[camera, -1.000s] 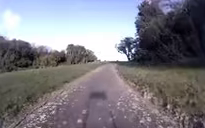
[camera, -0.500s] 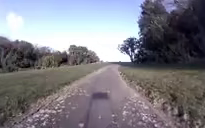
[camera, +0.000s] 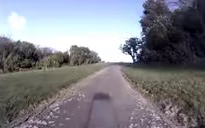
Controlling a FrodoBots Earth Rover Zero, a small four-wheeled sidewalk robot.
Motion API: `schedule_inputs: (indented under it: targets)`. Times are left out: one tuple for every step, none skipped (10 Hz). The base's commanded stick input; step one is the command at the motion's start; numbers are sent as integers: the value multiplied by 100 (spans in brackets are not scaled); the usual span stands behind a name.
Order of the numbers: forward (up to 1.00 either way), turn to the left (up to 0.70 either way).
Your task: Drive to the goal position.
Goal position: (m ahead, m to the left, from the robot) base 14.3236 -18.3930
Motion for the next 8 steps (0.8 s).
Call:
schedule_inputs:
  targets:
    - [50,0]
    - [50,0]
    - [50,0]
    - [50,0]
    - [50,0]
    - [50,0]
    - [50,0]
    - [50,0]
